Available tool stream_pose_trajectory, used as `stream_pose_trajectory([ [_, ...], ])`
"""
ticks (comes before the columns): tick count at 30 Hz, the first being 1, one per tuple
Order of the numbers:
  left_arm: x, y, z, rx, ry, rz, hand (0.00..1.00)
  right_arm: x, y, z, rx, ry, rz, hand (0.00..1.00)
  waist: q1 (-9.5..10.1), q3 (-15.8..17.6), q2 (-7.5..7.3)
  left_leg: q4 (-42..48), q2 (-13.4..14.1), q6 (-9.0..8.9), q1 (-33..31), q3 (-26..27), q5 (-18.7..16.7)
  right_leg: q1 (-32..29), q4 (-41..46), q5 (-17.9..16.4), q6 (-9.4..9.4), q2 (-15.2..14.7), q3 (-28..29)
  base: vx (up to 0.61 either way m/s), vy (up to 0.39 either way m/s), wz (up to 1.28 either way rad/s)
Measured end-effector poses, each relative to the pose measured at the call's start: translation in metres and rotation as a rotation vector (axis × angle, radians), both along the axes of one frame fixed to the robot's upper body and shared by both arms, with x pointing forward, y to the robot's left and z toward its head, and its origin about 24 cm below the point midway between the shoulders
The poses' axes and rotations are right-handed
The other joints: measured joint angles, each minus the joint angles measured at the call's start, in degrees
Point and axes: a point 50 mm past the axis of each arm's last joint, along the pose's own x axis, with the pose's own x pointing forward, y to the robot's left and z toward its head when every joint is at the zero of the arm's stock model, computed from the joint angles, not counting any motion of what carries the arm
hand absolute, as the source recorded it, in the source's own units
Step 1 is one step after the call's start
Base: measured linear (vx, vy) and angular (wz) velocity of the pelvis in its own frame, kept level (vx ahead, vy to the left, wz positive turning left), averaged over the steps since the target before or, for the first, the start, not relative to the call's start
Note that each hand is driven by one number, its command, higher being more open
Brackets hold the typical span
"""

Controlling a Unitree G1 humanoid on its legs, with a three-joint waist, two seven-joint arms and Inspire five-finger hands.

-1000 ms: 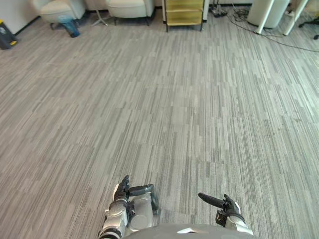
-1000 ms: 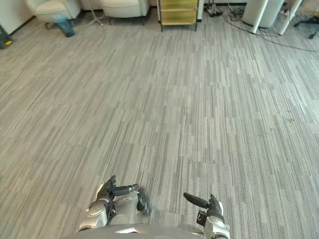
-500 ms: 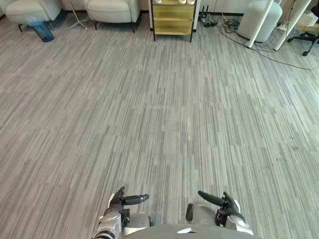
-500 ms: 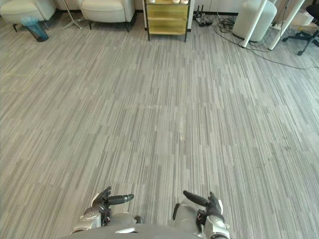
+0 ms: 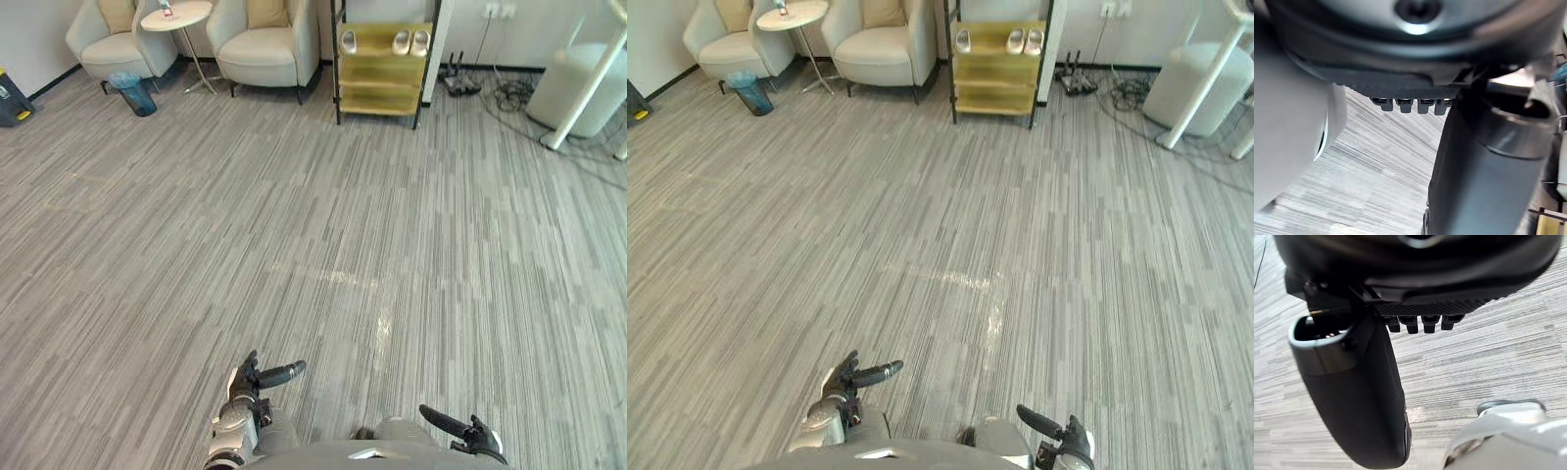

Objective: Pick up cushions and gather them together orderly.

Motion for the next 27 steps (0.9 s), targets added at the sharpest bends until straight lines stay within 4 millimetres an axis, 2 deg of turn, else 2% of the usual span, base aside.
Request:
stream_pose_trajectory([
  [1, 0.002, -0.002, 0.001, -0.005, -0.007, -0.001, 1.0, 0.005, 0.002, 0.001, 0.004, -0.011, 0.001, 1.0, 0.36, 0.2, -0.06, -6.5, -1.3, 0.23, -0.2, 1.0, 0.1, 1.5, -1.0, -0.1, 0.13, 0.0, 0.2, 0.5, -0.072, -0.07],
  [2, 0.006, -0.004, 0.002, -0.011, -0.019, -0.003, 1.0, 0.012, 0.005, 0.001, 0.013, -0.029, 0.004, 1.0, 0.46, 0.8, -0.45, -16.2, -4.1, 0.7, -0.3, 1.4, 1.1, 3.7, -1.9, -0.5, 0.89, 0.0, 0.5, 0.41, 0.013, -0.16],
  [3, 0.008, -0.007, 0.003, -0.016, -0.027, -0.006, 1.0, 0.019, 0.011, 0.002, 0.025, -0.048, 0.008, 1.0, 0.63, 1.0, -0.85, -26.2, -7.2, 0.88, -0.7, 0.9, 4.5, 6.0, -2.5, -1.3, 2.26, 0.1, 0.9, 0.72, 0.046, -0.24],
  [4, 0.01, -0.009, 0.004, -0.018, -0.03, -0.023, 1.0, 0.022, 0.011, 0.003, 0.023, -0.058, 0.01, 1.0, 0.86, 0.9, -0.78, -29.6, -8.8, 1.99, -1.2, -0.6, 8.2, 7.1, -2.9, -1.7, 3.02, 0.5, 1.8, 0.66, 0.06, -0.46],
  [5, 0.011, -0.01, 0.004, -0.016, -0.031, -0.034, 1.0, 0.024, 0.015, 0.002, 0.031, -0.064, 0.013, 1.0, 1.62, 0.8, -1.05, -29.8, -9.6, 3.83, -0.9, -2.9, 13.0, 8.2, -3.3, -2.0, 3.51, 0.6, 3.7, 0.72, 0.057, -0.54],
  [6, 0.014, -0.007, 0.004, -0.006, -0.028, -0.043, 1.0, 0.027, 0.025, 0.001, 0.053, -0.07, 0.02, 1.0, 1.87, 0.4, -2.29, -29.6, -10.8, 4.07, -0.5, -3.4, 15.1, 9.2, -3.9, -2.0, 3.51, -0.6, 5.5, 0.53, 0.024, -0.33],
  [7, 0.017, -0.006, 0.005, -0.004, -0.022, -0.054, 1.0, 0.027, 0.032, 0.0, 0.072, -0.069, 0.023, 1.0, 1.51, 0.3, -4.03, -28.2, -11.7, 5.22, -0.6, -3.7, 13.1, 9.1, -3.8, -1.3, 4.73, -1.9, 6.9, 0.64, 0.012, -0.08],
  [8, 0.021, -0.004, 0.007, 0.002, -0.035, -0.056, 1.0, 0.026, 0.037, -0.001, 0.089, -0.064, 0.023, 1.0, 1.6, 0.8, -4.48, -21.5, -10.0, 6.42, -2.4, -3.9, 10.4, 9.8, -3.2, 1.1, 5.77, -1.6, 8.9, 0.49, -0.001, -0.06],
  [9, 0.024, -0.001, 0.01, 0.012, -0.064, -0.052, 1.0, 0.027, 0.038, -0.001, 0.098, -0.066, 0.019, 1.0, 2.55, 1.2, -3.43, -12.2, -7.9, 8.87, -5.2, -2.6, 7.1, 10.4, -1.9, 4.0, 5.8, -0.1, 10.8, 0.59, 0.045, -0.07],
  [10, 0.024, 0.0, 0.009, 0.024, -0.058, -0.08, 1.0, 0.014, 0.033, -0.003, 0.092, -0.034, -0.008, 1.0, 2.37, -0.5, -4.83, -10.5, -10.5, 5.62, -6.5, -3.6, 3.5, 9.5, 3.8, 4.3, 5.56, -1.0, 11.4, 0.53, 0.131, 0.06],
  [11, 0.018, -0.002, 0.005, 0.024, -0.026, -0.11, 1.0, 0.002, 0.02, -0.004, 0.059, -0.007, -0.022, 1.0, 1.56, -2.2, -3.8, -16.9, -12.5, 10.45, -4.3, -3.3, 4.6, 6.3, 13.9, 5.8, 7.72, -0.7, 11.1, 0.61, 0.208, 0.27],
  [12, 0.013, 0.003, 0.003, 0.046, -0.002, -0.137, 1.0, 0.001, 0.021, -0.005, 0.062, 0.002, -0.018, 1.0, 1.16, -2.3, -4.42, -17.9, -13.3, 7.86, -1.9, -3.5, 2.0, 2.9, 23.5, 7.5, 8.74, -1.8, 11.1, 0.49, 0.161, 0.31],
  [13, 0.01, 0.01, 0.001, 0.065, 0.018, -0.145, 1.0, 0.001, 0.022, -0.005, 0.066, 0.003, -0.014, 1.0, 0.21, -2.2, -6.11, -19.3, -14.8, 8.36, 0.0, -3.6, 1.1, -0.5, 31.2, 8.3, 10.17, -3.7, 11.5, 0.58, 0.065, 0.12],
  [14, 0.005, 0.015, -0.003, 0.073, 0.07, -0.144, 1.0, 0.006, 0.021, -0.005, 0.063, -0.005, -0.001, 1.0, 0.08, -1.8, -6.68, -20.7, -15.3, 7.71, 2.7, -3.4, 0.3, -6.3, 39.9, 5.5, 8.53, -6.1, 9.4, 0.49, -0.021, 0.01],
  [15, 0.001, 0.017, -0.006, 0.078, 0.108, -0.147, 1.0, 0.008, 0.019, -0.004, 0.058, -0.011, 0.005, 1.0, 0.02, -0.8, -5.95, -22.7, -15.3, 7.36, 6.0, -3.5, 0.1, -9.3, 42.7, 3.4, 5.65, -7.8, 7.3, 0.48, -0.037, -0.16],
  [16, -0.004, 0.017, -0.008, 0.08, 0.13, -0.151, 1.0, 0.009, 0.018, -0.003, 0.06, -0.019, -0.003, 1.0, -0.04, -0.1, -5.01, -25.1, -15.1, 7.0, 9.3, -3.4, 0.1, -11.5, 43.0, 1.6, 4.06, -8.9, 5.8, 0.37, -0.069, -0.16],
  [17, -0.01, 0.017, -0.01, 0.079, 0.145, -0.146, 1.0, 0.014, 0.01, 0.0, 0.038, -0.042, 0.008, 1.0, -0.25, 0.7, -3.41, -27.9, -14.2, 6.67, 13.7, -3.5, 0.2, -14.3, 40.4, -0.3, 2.95, -9.1, 4.6, 0.5, -0.168, -0.1],
  [18, -0.016, 0.015, -0.013, 0.074, 0.16, -0.145, 1.0, 0.017, 0.003, 0.003, 0.014, -0.058, 0.022, 1.0, -0.37, 0.8, -1.78, -29.2, -12.3, 6.39, 16.5, -3.5, 0.4, -17.1, 33.6, -1.3, 3.06, -7.8, 4.0, 0.41, -0.151, -0.02],
  [19, -0.02, 0.015, -0.014, 0.074, 0.168, -0.147, 1.0, 0.018, 0.001, 0.004, 0.008, -0.064, 0.022, 1.0, -0.33, 0.8, -1.32, -29.4, -11.6, 6.26, 17.4, -3.7, 0.5, -18.2, 28.9, -1.2, 3.19, -7.5, 3.6, 0.39, -0.197, 0.21],
  [20, -0.025, 0.016, -0.015, 0.071, 0.181, -0.138, 1.0, 0.019, 0.002, 0.004, 0.009, -0.068, 0.023, 1.0, -0.3, 0.6, -1.43, -29.6, -11.1, 4.56, 18.8, -4.3, 0.4, -19.2, 19.4, 0.4, 4.58, -7.3, 3.7, 0.31, -0.192, 0.38],
  [21, -0.027, 0.019, -0.015, 0.076, 0.184, -0.136, 1.0, 0.016, 0.005, 0.003, 0.015, -0.062, 0.022, 1.0, -0.53, 0.0, -2.47, -29.7, -11.6, 2.65, 19.2, -4.7, 0.0, -19.2, 11.4, 4.5, 4.97, -7.6, 4.4, 0.49, -0.302, 0.51],
  [22, -0.029, 0.019, -0.017, 0.072, 0.192, -0.131, 1.0, 0.013, 0.004, 0.001, 0.021, -0.047, 0.017, 1.0, -0.8, -0.2, -2.04, -30.2, -10.2, 0.67, 20.3, -5.8, -1.0, -18.6, 10.9, 7.9, 2.37, -6.4, 3.7, 0.41, -0.268, 0.32],
  [23, -0.03, 0.016, -0.017, 0.064, 0.194, -0.131, 1.0, 0.011, 0.002, 0.001, 0.012, -0.039, 0.025, 1.0, -0.35, -1.1, -0.96, -30.7, -9.4, 0.5, 20.2, -6.3, -0.7, -18.5, 10.6, 7.8, 1.96, -5.3, 3.9, 0.4, -0.28, 0.03],
  [24, -0.031, 0.012, -0.018, 0.053, 0.194, -0.132, 1.0, 0.012, 0.0, 0.002, -0.001, -0.045, 0.036, 1.0, 0.15, -1.3, -0.54, -32.0, -8.4, 0.28, 20.8, -6.2, 0.0, -17.8, 9.1, 7.5, 1.5, -3.9, 4.1, 0.35, -0.282, -0.23],
  [25, -0.033, 0.01, -0.019, 0.045, 0.201, -0.13, 1.0, 0.011, 0.0, 0.002, -0.001, -0.039, 0.033, 1.0, 0.12, -1.5, 0.25, -34.7, -7.6, -0.89, 23.1, -6.3, 1.1, -15.7, 6.9, 7.1, 0.62, -2.4, 4.1, 0.33, -0.278, -0.24],
  [27, -0.035, 0.007, -0.02, 0.043, 0.208, -0.143, 1.0, 0.003, -0.003, -0.001, 0.008, -0.007, -0.001, 1.0, 0.03, -1.6, 0.26, -37.1, -7.7, -1.76, 25.8, -7.3, 0.6, -11.8, 3.4, 7.0, -0.14, -1.3, 4.1, 0.26, -0.206, -0.09],
])
